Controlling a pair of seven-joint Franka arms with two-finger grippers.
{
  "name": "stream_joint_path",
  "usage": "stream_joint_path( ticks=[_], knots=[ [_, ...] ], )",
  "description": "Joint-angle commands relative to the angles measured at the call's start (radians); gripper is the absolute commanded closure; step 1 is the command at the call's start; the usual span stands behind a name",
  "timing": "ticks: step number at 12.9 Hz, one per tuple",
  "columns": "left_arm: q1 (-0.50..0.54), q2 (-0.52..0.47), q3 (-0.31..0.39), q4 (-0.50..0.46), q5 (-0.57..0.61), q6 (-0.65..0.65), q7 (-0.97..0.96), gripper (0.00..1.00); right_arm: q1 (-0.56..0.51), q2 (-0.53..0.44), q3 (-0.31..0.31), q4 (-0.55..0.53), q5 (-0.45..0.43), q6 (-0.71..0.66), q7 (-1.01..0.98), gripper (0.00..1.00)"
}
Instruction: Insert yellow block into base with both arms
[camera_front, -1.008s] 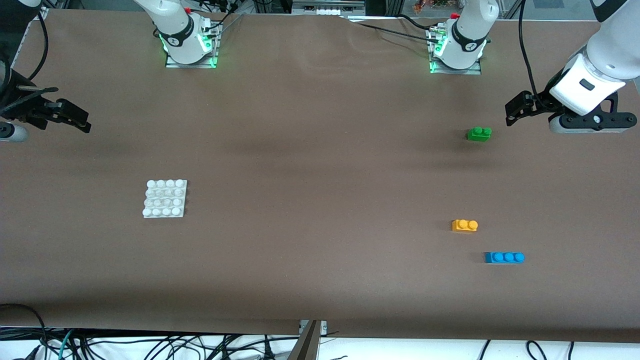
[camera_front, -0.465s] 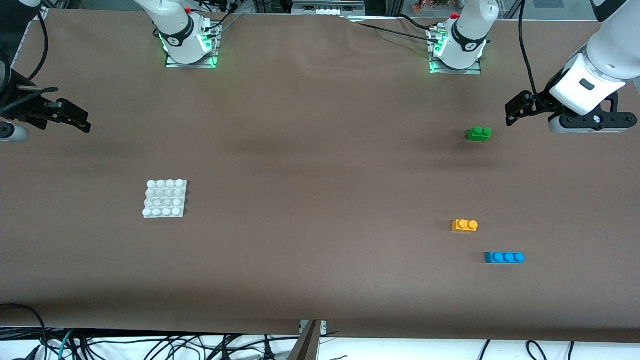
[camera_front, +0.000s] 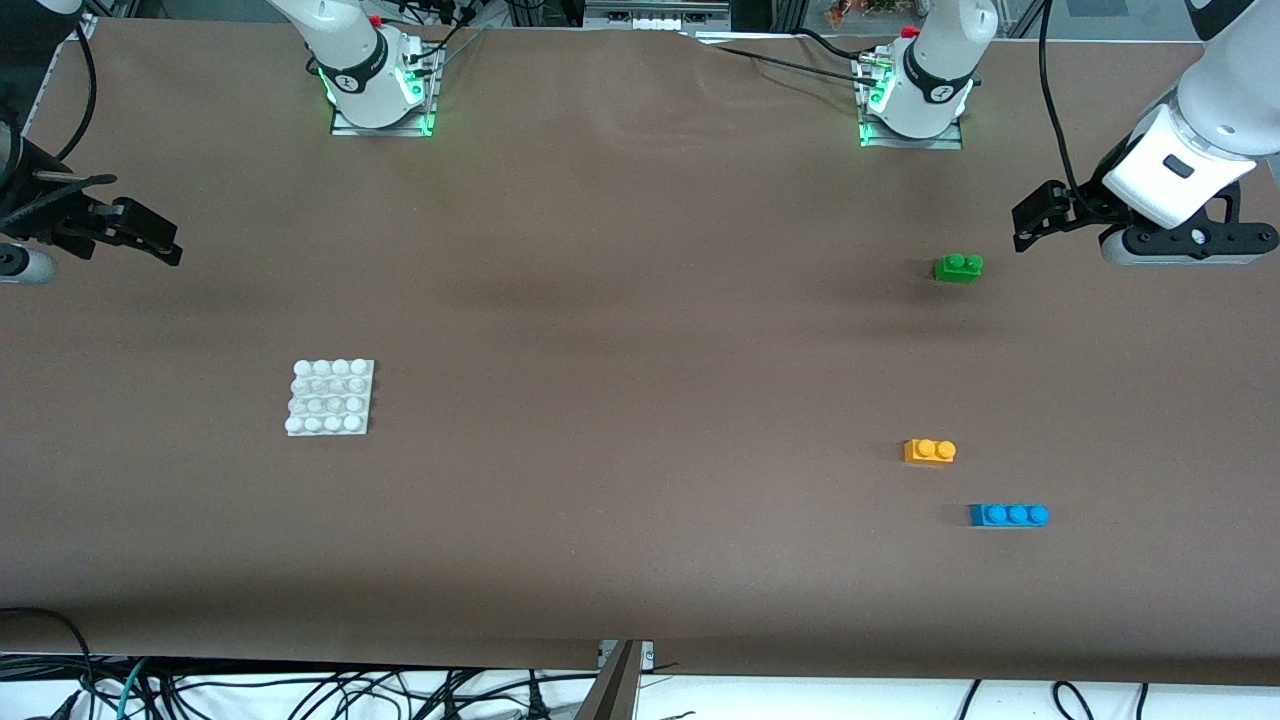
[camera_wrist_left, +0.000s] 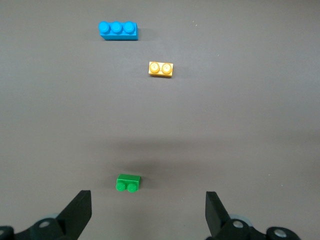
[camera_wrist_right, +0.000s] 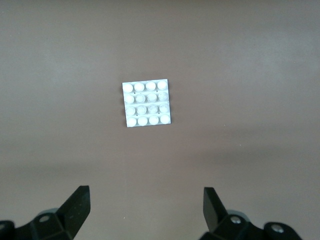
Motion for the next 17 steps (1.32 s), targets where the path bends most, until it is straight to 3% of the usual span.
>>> stream_joint_path(
  ticks=[1,7,12,17],
  knots=[
    [-0.001,0.005,0.006,0.021,-0.023,-0.016,0.025,0.00,-0.001,-0.001,0.002,0.004,0.016,-0.010,-0.015,0.00],
    [-0.001,0.005,0.006,0.022,-0.023,-0.016,0.019,0.00,0.001,0.056,-0.002,0.004,0.015,-0.009,-0.019,0.00],
    [-0.001,0.006,0.006,0.022,-0.025,-0.016,0.022,0.00,-0.002,0.181,-0.004,0.004,0.008,0.020,-0.016,0.00],
    [-0.001,0.006,0.006,0.022,-0.023,-0.016,0.023,0.00,-0.018,0.277,-0.012,-0.127,0.016,0.296,-0.018,0.00]
  ],
)
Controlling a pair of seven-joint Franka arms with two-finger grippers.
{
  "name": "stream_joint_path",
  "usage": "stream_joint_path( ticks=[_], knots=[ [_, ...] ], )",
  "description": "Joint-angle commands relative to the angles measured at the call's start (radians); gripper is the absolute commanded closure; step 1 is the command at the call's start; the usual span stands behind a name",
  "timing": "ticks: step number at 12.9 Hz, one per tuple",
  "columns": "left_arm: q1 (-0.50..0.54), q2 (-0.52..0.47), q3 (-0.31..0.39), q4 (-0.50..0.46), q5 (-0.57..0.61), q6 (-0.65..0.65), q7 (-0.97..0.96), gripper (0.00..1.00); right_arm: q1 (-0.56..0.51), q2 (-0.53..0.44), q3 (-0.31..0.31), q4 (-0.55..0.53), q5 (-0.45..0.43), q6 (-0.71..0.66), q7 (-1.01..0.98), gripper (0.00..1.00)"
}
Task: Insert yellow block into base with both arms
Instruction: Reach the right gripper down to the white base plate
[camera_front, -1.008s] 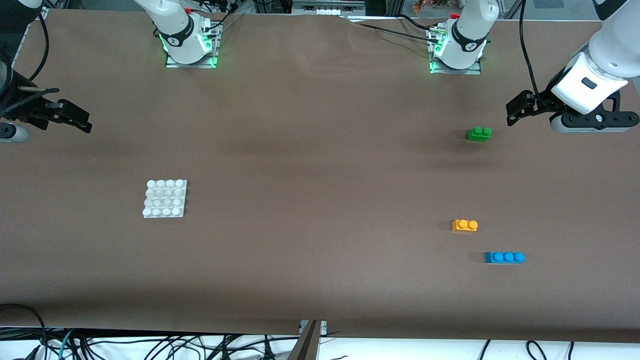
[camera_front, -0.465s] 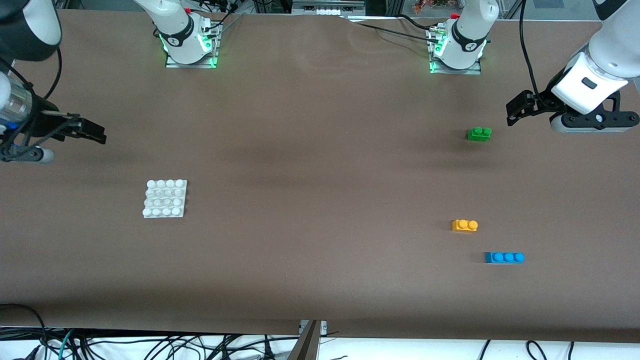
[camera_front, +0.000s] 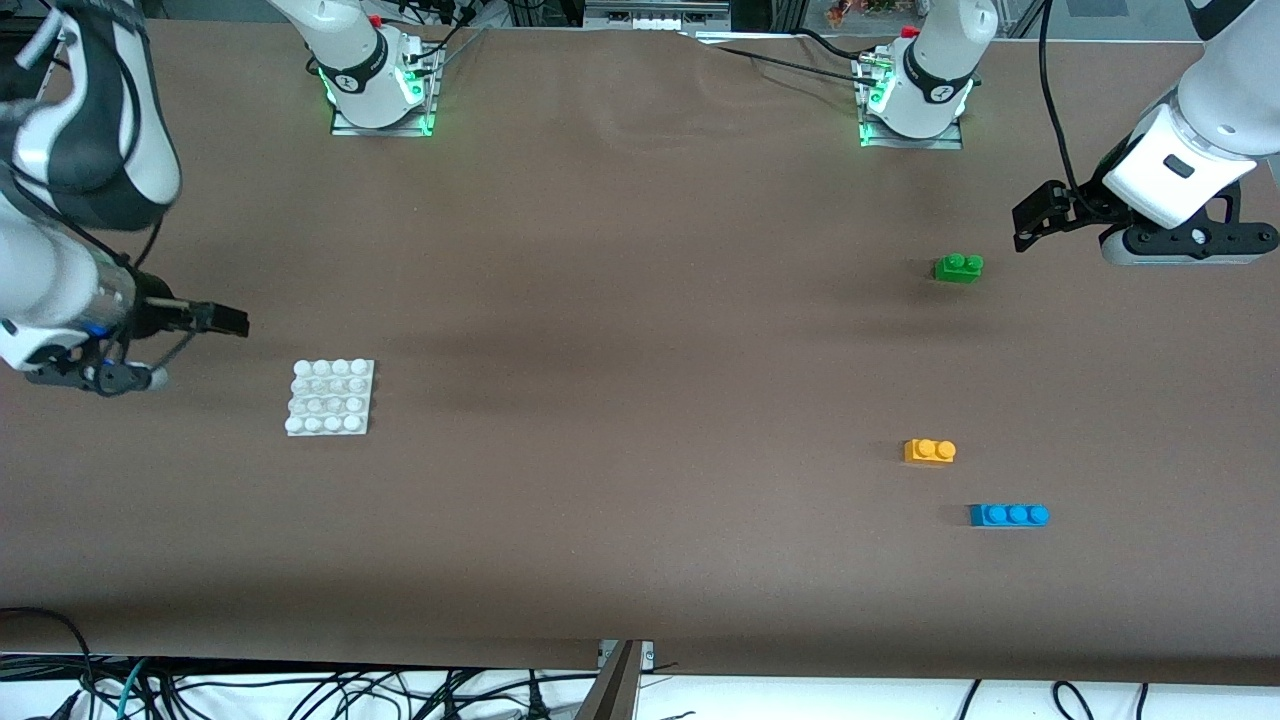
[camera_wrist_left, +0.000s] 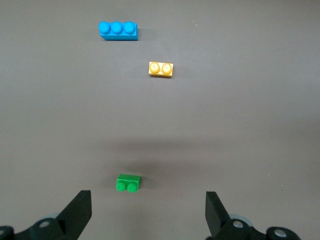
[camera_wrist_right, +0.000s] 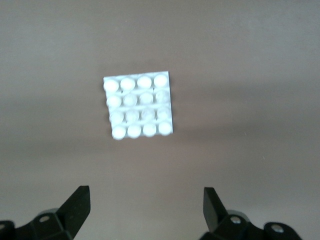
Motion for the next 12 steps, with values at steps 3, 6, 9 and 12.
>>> stream_joint_path(
  ticks=[3,6,9,12],
  knots=[
    [-0.001,0.006,0.006,0.022,-0.023,-0.017,0.023,0.00,-0.033,0.023,-0.003,-0.188,0.070,0.290,-0.034,0.00],
    [-0.001,0.006,0.006,0.022,-0.023,-0.016,0.023,0.00,-0.065,0.076,-0.003,-0.234,0.119,0.415,-0.107,0.00],
    [-0.001,0.006,0.006,0.022,-0.023,-0.017,0.023,0.00,-0.066,0.147,-0.003,-0.265,0.139,0.562,-0.112,0.00],
    [0.001,0.006,0.006,0.022,-0.023,-0.017,0.025,0.00,-0.073,0.201,-0.001,-0.268,0.140,0.650,-0.137,0.00]
  ],
)
